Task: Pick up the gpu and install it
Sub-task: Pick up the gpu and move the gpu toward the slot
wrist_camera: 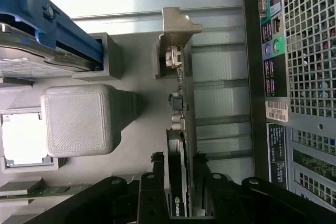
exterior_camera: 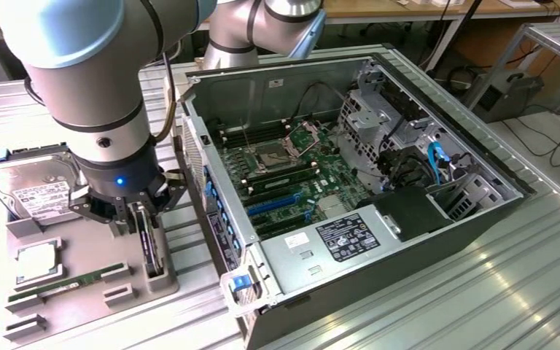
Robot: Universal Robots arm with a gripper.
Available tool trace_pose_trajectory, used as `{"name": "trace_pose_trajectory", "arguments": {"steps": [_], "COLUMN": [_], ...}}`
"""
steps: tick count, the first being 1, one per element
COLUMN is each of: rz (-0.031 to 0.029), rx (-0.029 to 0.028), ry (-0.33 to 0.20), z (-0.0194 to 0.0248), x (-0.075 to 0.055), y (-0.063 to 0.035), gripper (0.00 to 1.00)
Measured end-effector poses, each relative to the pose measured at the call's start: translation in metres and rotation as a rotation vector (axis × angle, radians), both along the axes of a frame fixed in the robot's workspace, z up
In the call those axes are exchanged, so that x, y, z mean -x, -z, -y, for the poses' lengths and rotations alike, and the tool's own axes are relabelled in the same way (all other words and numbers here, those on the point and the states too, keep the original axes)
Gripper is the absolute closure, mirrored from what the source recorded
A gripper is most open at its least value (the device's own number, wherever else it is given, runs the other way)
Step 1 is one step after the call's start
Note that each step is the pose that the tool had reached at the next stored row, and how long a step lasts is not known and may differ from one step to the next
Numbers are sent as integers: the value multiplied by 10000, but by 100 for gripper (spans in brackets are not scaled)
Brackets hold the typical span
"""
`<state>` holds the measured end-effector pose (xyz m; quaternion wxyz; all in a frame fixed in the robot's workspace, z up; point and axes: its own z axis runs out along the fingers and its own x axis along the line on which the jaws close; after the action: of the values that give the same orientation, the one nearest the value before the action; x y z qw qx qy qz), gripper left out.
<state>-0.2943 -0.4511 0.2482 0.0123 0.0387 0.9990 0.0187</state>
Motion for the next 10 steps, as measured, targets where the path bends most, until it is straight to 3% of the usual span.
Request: {"name": "trace_pose_trajectory", "arguments": {"steps": [10], "rz": [-18], "rx": [0], "ry": [32], "z": [0], "x": [3], "y": [31], "gripper": [64]}}
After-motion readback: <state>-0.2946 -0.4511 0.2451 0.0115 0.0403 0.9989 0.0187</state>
